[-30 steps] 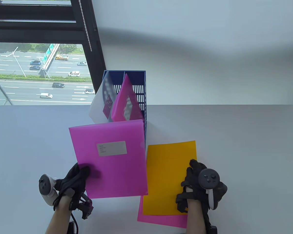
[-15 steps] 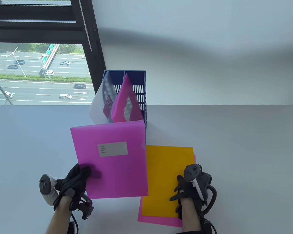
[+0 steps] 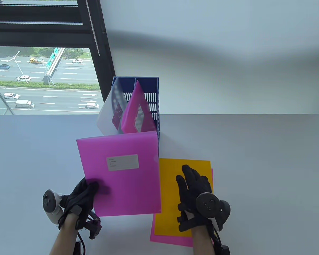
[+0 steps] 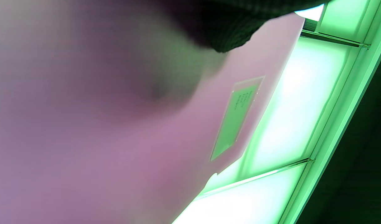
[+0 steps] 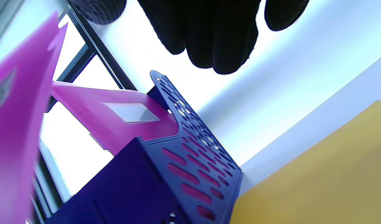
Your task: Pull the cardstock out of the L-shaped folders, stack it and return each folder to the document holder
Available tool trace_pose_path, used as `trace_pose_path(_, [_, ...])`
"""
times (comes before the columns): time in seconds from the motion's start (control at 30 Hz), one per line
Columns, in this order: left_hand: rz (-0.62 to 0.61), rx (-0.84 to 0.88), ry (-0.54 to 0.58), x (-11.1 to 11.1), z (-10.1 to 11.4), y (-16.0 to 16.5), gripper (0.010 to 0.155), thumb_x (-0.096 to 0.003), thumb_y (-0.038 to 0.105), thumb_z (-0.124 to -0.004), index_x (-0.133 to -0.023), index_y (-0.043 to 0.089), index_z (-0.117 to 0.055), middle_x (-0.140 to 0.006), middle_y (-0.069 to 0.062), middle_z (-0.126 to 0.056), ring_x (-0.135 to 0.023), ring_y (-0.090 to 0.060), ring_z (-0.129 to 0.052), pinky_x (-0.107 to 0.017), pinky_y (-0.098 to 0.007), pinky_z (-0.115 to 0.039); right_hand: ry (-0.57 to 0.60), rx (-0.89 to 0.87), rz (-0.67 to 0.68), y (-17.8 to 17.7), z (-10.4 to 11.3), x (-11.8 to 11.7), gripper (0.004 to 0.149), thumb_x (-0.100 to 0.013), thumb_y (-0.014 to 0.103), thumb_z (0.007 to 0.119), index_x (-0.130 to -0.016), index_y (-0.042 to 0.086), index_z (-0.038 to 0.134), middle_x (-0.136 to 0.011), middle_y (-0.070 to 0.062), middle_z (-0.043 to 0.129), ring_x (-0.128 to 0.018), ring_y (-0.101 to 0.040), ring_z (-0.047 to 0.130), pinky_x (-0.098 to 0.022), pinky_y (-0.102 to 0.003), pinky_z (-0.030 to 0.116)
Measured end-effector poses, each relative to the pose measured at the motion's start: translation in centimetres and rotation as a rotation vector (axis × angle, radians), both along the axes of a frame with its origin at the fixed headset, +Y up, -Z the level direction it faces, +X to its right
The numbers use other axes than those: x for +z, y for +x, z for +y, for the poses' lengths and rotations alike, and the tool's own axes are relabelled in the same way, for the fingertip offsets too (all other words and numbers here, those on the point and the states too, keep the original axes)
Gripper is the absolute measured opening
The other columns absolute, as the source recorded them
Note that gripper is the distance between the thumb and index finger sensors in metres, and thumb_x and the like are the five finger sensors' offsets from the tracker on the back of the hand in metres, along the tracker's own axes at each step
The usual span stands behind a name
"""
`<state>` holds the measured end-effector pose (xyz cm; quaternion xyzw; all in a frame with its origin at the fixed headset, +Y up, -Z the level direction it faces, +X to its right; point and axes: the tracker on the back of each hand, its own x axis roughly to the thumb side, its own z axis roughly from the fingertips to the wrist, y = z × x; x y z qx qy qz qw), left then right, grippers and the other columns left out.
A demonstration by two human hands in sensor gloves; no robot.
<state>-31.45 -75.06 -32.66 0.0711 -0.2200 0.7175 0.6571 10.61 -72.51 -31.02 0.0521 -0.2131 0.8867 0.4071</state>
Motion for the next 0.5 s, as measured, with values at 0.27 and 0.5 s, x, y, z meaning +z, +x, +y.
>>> trace_pose_path(0.27, [0.001, 0.018, 0.012, 0.0, 0.1, 0.1, 0.042, -0.0599, 0.037, -0.072, -0.098, 0.021, -0.076, -0.085, -0.001, -0.091, -0.069, -0.027, -0.102, -0.066, -0.051, -0.073, -0.147, -0.254, 0.314, -2.4, -1.2, -0.7, 0.064, -0.059, 0.071, 0.062, -0.111, 0.034, 0.060, -0.110, 0.003, 0.069, -0.089, -0.022, 0.077, -0.083, -0.056, 0.035])
trace_pose_path(0.5, [-0.011, -0.037, 0.075, 0.5, 1.5, 0.9, 0.042, -0.0600, 0.037, -0.071, -0.099, 0.021, -0.075, -0.086, -0.002, -0.090, -0.071, -0.027, -0.101, -0.068, -0.051, -0.072, -0.172, -0.295, 0.406, -3.2, -1.1, -1.0, 0.044, -0.062, 0.053, 0.077, -0.102, 0.037, 0.070, -0.102, 0.008, 0.078, -0.082, -0.016, 0.085, -0.081, -0.055, 0.045])
